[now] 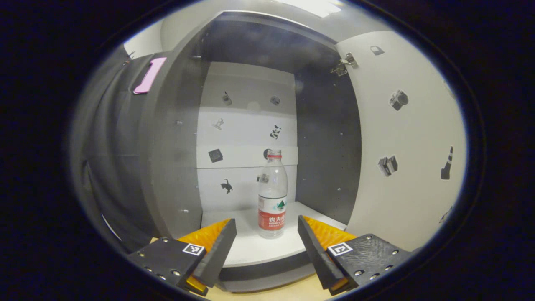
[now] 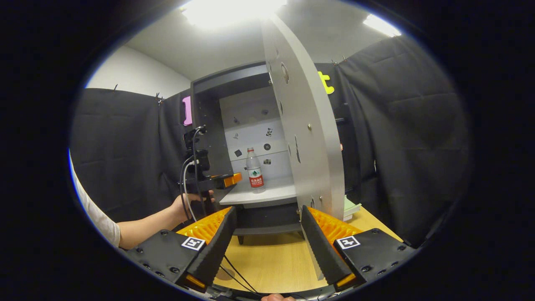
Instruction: Open the cabinet door with the right hand, grasp the bottle in the cabinet with the left hand and place it on the coaster, then close the cabinet door with the right hand.
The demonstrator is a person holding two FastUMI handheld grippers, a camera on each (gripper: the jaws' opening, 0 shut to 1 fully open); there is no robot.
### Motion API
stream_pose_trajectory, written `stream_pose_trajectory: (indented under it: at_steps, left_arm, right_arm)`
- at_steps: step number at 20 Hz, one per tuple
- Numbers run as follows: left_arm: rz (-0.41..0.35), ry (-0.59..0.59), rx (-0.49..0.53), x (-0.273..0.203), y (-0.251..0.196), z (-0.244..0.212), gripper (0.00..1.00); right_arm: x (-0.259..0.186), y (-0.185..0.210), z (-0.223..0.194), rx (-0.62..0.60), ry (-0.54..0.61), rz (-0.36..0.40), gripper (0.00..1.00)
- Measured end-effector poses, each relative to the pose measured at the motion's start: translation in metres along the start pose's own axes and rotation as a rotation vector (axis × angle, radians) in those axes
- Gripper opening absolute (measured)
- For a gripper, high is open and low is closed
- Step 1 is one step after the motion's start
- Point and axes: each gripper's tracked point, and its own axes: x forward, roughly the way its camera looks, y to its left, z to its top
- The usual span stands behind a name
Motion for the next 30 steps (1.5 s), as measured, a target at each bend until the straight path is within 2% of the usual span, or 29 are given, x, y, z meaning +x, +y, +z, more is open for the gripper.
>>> stream_pose_trajectory:
  at_steps: [4, 7, 10, 11, 12, 15, 16, 17, 18, 21, 22, 23, 26, 30]
  left_arm:
    - [-0.001, -0.003, -0.011, 0.046, 0.003, 0.003, 0.89]
    - [-0.034, 0.011, -0.015, 0.076, -0.004, 0.005, 0.91]
    - [-0.045, 0.018, -0.015, 0.096, -0.008, 0.006, 0.90]
    - [-0.041, 0.023, -0.014, 0.103, -0.007, 0.003, 0.91]
    - [-0.044, 0.030, -0.021, 0.108, -0.010, 0.000, 0.91]
    - [-0.046, 0.057, -0.058, 0.125, -0.013, -0.012, 0.89]
    - [-0.045, 0.064, -0.071, 0.131, -0.013, -0.016, 0.89]
    - [-0.048, 0.067, -0.081, 0.133, -0.013, -0.018, 0.90]
    - [-0.050, 0.067, -0.095, 0.136, -0.013, -0.018, 0.91]
    - [-0.054, 0.062, -0.107, 0.135, -0.013, -0.015, 0.90]
    - [-0.054, 0.060, -0.098, 0.135, -0.012, -0.014, 0.88]
    - [-0.057, 0.064, -0.088, 0.133, -0.013, -0.013, 0.81]
    - [-0.064, 0.057, -0.077, 0.121, -0.014, -0.005, 0.75]
    - [-0.093, 0.025, -0.085, 0.081, -0.022, 0.016, 0.75]
  right_arm:
    - [0.007, 0.000, -0.005, -0.031, -0.017, -0.011, 0.98]
    - [0.008, 0.006, -0.007, -0.050, -0.010, 0.014, 1.00]
    - [0.011, 0.010, -0.010, -0.069, -0.005, 0.026, 0.98]
    - [0.015, 0.011, -0.011, -0.068, -0.005, 0.025, 0.93]
    - [0.016, 0.008, -0.011, -0.069, -0.003, 0.020, 0.98]
    - [0.015, 0.005, -0.010, -0.060, -0.004, -0.002, 0.98]
    - [0.013, 0.003, -0.009, -0.054, -0.005, -0.005, 0.93]
    - [0.012, 0.001, -0.008, -0.053, -0.006, -0.010, 0.98]
    - [0.011, -0.001, -0.007, -0.055, -0.006, -0.015, 0.98]
    - [0.012, -0.002, -0.006, -0.059, -0.012, -0.020, 0.98]
    - [0.013, -0.002, -0.007, -0.056, -0.011, -0.018, 0.98]
    - [0.013, 0.000, -0.007, -0.052, -0.012, -0.016, 0.98]
    - [0.009, -0.002, -0.002, -0.054, -0.026, -0.012, 0.98]
    - [-0.004, -0.004, 0.012, -0.024, -0.056, 0.000, 0.98]
